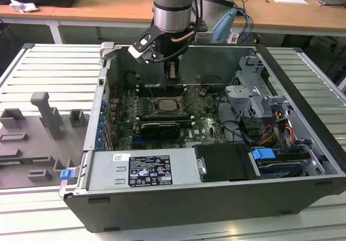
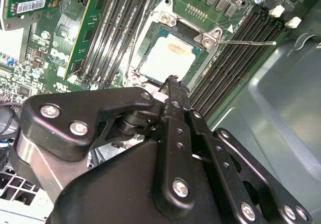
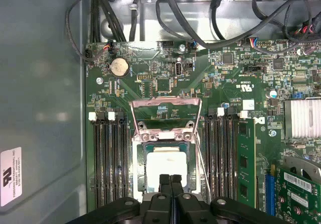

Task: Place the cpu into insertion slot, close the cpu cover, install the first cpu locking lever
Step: 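Place the cpu into insertion slot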

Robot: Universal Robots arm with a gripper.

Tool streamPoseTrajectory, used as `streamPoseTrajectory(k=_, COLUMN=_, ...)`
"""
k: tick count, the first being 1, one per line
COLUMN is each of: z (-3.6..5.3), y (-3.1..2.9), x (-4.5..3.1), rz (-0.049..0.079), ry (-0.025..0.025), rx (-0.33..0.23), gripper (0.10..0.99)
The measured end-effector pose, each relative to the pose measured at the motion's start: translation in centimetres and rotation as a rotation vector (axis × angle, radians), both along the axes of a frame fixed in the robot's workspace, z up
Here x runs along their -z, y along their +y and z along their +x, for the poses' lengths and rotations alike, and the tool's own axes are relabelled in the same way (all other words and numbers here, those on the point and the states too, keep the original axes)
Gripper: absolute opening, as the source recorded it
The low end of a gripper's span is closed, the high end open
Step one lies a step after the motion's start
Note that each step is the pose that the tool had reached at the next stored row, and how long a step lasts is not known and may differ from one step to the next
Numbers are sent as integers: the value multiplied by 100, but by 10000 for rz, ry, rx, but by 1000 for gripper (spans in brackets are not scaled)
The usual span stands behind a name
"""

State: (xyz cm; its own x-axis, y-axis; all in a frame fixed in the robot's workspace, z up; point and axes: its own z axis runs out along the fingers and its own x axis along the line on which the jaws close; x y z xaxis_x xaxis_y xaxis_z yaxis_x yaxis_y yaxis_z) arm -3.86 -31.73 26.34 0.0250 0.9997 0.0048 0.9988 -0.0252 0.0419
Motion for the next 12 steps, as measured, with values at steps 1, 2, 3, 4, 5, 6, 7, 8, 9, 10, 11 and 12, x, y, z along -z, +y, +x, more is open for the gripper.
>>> streamPoseTrajectory(k=1, z=0, y=0, x=-6, rz=-1, ry=0, rx=0, gripper=106)
streamPoseTrajectory(k=2, z=0, y=0, x=-17, rz=0, ry=0, rx=0, gripper=106)
streamPoseTrajectory(k=3, z=3, y=0, x=-18, rz=2, ry=1, rx=-2, gripper=106)
streamPoseTrajectory(k=4, z=8, y=0, x=-18, rz=3, ry=5, rx=-2, gripper=106)
streamPoseTrajectory(k=5, z=20, y=0, x=-19, rz=0, ry=16, rx=0, gripper=106)
streamPoseTrajectory(k=6, z=39, y=0, x=-20, rz=2, ry=30, rx=-1, gripper=106)
streamPoseTrajectory(k=7, z=58, y=0, x=-19, rz=7, ry=42, rx=0, gripper=106)
streamPoseTrajectory(k=8, z=72, y=-1, x=-19, rz=8, ry=49, rx=0, gripper=106)
streamPoseTrajectory(k=9, z=84, y=-2, x=-19, rz=8, ry=56, rx=1, gripper=106)
streamPoseTrajectory(k=10, z=95, y=-4, x=-20, rz=8, ry=65, rx=3, gripper=106)
streamPoseTrajectory(k=11, z=107, y=-10, x=-19, rz=17, ry=66, rx=2, gripper=106)
streamPoseTrajectory(k=12, z=108, y=-13, x=-18, rz=32, ry=65, rx=4, gripper=106)
